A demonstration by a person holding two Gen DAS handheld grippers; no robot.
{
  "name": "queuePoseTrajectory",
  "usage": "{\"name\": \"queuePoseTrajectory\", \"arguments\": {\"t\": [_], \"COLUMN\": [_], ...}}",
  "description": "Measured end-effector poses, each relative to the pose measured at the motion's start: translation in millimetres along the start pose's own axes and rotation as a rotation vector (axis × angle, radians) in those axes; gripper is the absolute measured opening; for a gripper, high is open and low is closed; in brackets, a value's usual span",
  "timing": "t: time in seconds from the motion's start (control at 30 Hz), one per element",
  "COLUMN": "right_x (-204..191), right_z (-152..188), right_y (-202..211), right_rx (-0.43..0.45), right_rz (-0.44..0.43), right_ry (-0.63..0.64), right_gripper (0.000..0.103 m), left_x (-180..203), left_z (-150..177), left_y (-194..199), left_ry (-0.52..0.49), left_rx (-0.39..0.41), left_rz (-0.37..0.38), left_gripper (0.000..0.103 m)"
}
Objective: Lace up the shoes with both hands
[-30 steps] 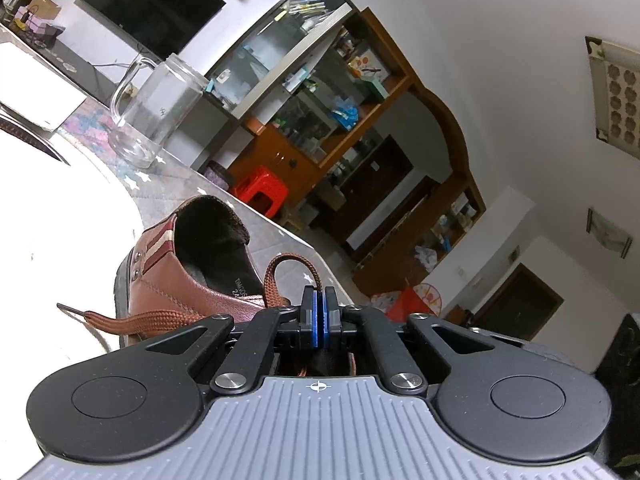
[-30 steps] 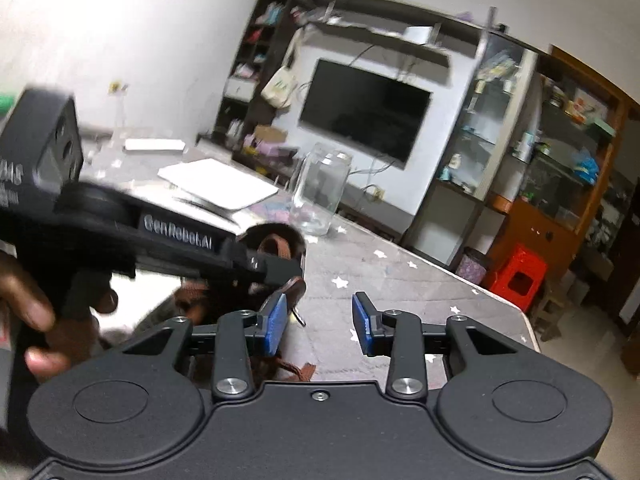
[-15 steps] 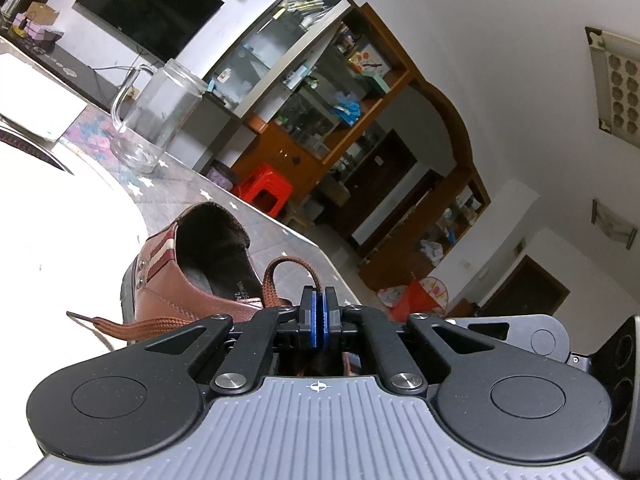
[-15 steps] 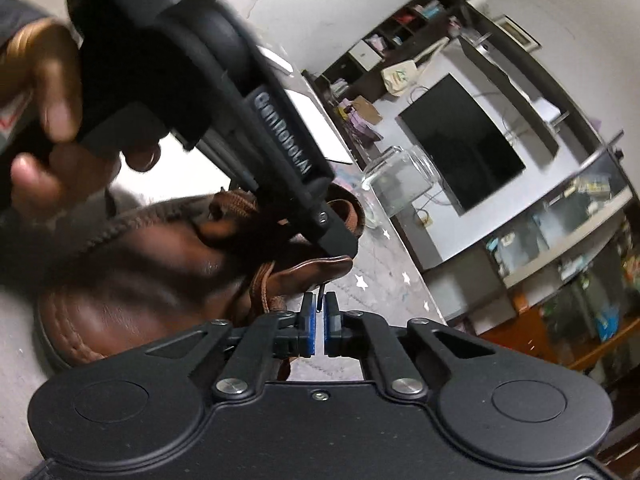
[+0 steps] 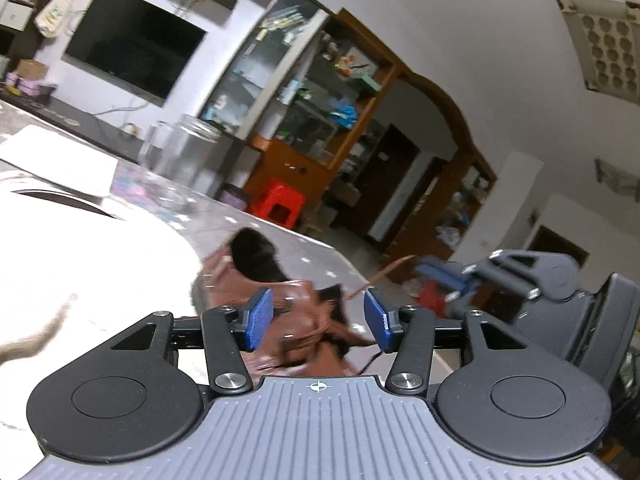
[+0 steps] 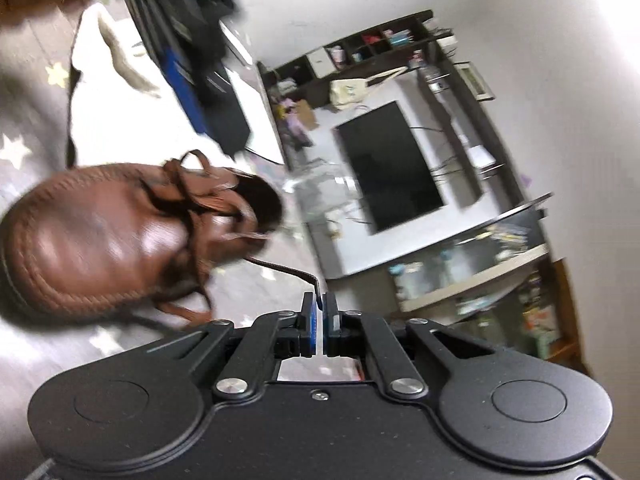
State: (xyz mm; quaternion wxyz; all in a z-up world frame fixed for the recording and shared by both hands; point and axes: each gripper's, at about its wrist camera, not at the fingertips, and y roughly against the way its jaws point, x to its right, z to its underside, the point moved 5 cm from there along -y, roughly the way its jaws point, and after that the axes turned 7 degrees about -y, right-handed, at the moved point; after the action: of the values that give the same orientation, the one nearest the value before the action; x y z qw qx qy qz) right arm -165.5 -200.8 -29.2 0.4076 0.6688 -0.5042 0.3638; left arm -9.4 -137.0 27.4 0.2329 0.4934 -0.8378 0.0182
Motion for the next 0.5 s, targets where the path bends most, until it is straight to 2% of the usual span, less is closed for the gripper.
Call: {"name": "queuePoseTrajectory", "arguments": {"t": [0.2, 0.33, 0.43, 0.5], "right_x": [22.5, 38.3, 45.5, 48.9], "right_z": [5.8, 7.9, 9.0, 8.7], "right_y": [13.8, 15.1, 21.5, 23.9], "right_rx": [-0.008, -0.027, -0.032, -0.037], "right_rz": [0.103, 0.110, 0.110, 0.089], "right_ry": [-0.028, -0.121, -0.200, -0.255], "right_gripper": [0.004, 0.004, 0.006, 0.023], "left_x": [0.0, 6.7, 7.6, 8.6], "left_z": [-8.2, -12.8, -12.8, -13.0], "left_y": [9.7, 10.5, 9.8, 10.6], "left_ry": [-0.087, -0.143, -0.164, -0.175], "left_rx": [-0.079, -0.128, -0.162, -0.184], "left_rz": [-0.119, -0.175, -0.212, -0.230], "left_gripper": [0.063, 0.071, 0.074, 0.076]}}
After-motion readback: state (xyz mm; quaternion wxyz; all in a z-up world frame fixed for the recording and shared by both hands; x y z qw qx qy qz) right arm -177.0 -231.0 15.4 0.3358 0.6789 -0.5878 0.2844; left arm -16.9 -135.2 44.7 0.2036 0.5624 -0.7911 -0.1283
